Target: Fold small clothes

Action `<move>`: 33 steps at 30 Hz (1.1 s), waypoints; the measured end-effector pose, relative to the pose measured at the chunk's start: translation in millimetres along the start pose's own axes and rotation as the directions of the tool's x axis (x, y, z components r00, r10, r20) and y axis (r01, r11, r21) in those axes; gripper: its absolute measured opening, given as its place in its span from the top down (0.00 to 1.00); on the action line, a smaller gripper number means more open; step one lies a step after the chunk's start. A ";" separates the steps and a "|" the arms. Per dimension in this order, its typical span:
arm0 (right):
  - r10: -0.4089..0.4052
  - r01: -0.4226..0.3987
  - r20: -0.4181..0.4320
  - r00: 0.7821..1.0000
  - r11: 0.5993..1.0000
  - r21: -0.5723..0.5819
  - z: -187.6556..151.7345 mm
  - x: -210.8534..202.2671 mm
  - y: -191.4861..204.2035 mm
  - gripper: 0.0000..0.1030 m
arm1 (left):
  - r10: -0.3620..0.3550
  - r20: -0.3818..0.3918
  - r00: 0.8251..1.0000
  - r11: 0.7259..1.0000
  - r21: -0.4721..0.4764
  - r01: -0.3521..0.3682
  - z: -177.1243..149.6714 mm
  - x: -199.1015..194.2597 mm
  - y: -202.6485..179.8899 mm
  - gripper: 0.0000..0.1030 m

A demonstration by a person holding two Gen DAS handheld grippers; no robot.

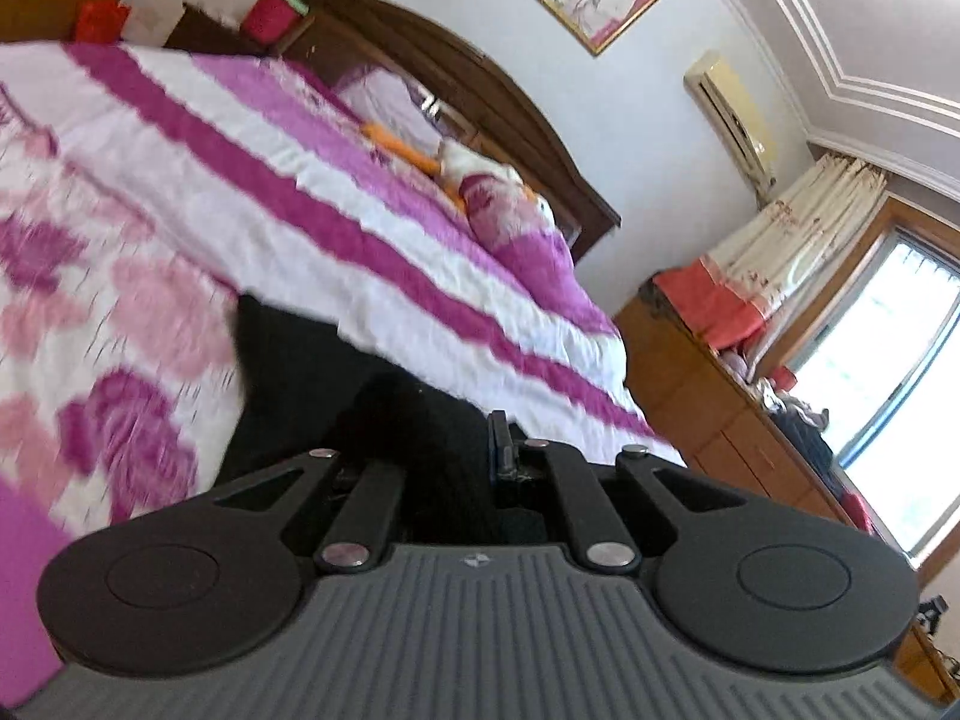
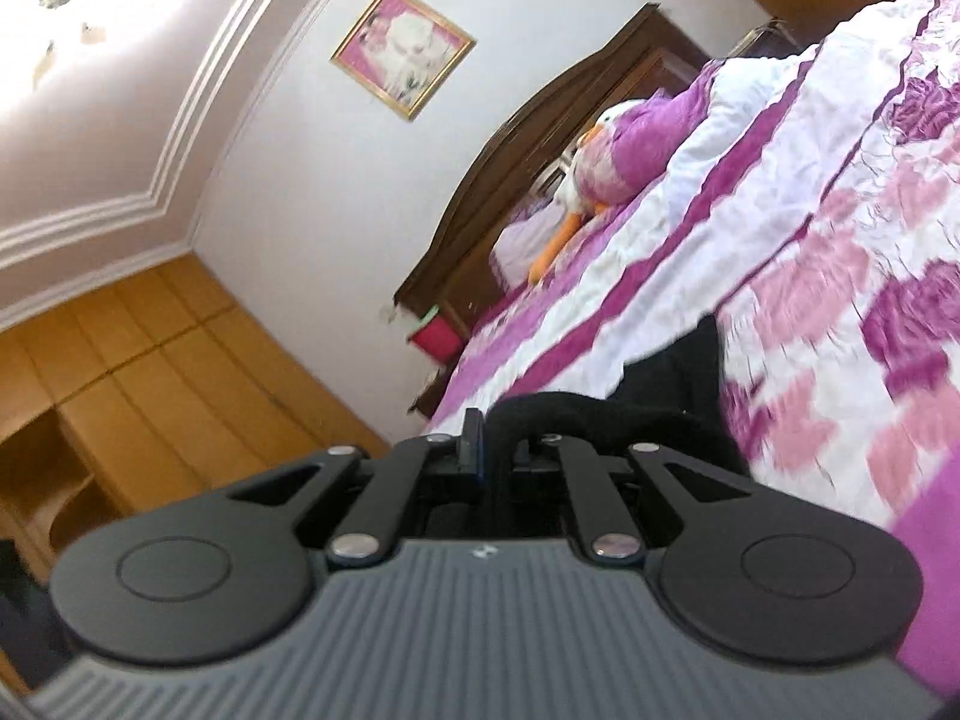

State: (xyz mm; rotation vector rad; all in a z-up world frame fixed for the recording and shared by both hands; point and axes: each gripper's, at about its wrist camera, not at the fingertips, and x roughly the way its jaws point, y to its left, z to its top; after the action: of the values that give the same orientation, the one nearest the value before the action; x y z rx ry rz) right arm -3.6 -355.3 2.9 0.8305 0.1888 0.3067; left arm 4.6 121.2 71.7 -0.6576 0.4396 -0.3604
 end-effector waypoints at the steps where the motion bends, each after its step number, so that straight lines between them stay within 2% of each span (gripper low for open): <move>1: -0.009 0.009 0.013 1.000 1.000 -0.002 3.5 8.4 -1.1 0.92 | 0.006 0.012 1.000 1.000 -0.001 -0.006 5.4 6.5 -1.2 0.94; 6: -0.042 0.043 0.043 0.998 0.999 -0.012 22.4 56.1 -11.2 0.92 | 0.052 0.048 0.997 0.999 -0.018 -0.051 29.0 53.0 6.4 0.94; 13: -0.137 0.138 0.011 0.990 0.986 -0.091 25.1 126.3 -32.5 0.92 | 0.142 0.015 0.990 0.990 -0.008 -0.142 39.9 132.5 41.1 0.94; 16: -0.199 0.194 -0.022 0.980 0.971 -0.138 16.6 151.0 -44.0 0.92 | 0.196 -0.036 0.980 0.981 0.002 -0.196 35.3 167.4 61.3 0.94; 20: -0.289 0.273 -0.057 0.955 0.941 -0.198 2.8 176.2 -60.6 0.92 | 0.283 -0.089 0.955 0.959 0.049 -0.280 21.9 202.0 88.2 0.94; 23: -0.341 0.313 -0.102 0.935 0.924 -0.217 -6.2 186.5 -73.5 0.92 | 0.298 -0.122 0.947 0.954 0.066 -0.292 13.2 215.4 103.6 0.93; 26: -0.339 0.311 -0.127 0.932 0.930 -0.198 -6.3 187.1 -79.1 0.91 | 0.300 -0.122 0.946 0.952 0.095 -0.290 12.4 217.1 104.1 0.93; 30: -0.350 0.312 -0.154 0.924 0.922 -0.228 -2.1 183.8 -71.1 0.89 | 0.305 -0.148 0.941 0.950 0.119 -0.290 17.7 210.9 93.9 0.90; 31: -0.352 0.312 -0.161 0.922 0.922 -0.231 -0.7 181.7 -68.2 0.85 | 0.306 -0.153 0.940 0.949 0.126 -0.289 18.6 207.9 91.3 0.84; 32: -0.352 0.310 -0.167 0.921 0.922 -0.232 1.4 177.4 -64.5 0.76 | 0.307 -0.156 0.939 0.948 0.138 -0.287 19.5 202.6 87.0 0.81; 33: -0.351 0.308 -0.170 0.921 0.922 -0.233 4.1 175.0 -62.0 0.70 | 0.310 -0.156 0.938 0.946 0.150 -0.288 20.1 197.3 83.8 0.72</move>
State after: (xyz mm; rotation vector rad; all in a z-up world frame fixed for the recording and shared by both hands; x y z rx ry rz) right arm 174.0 -338.0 -48.7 0.5500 0.4825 0.0892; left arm 197.2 103.8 -23.1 -0.4280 0.6734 -0.1547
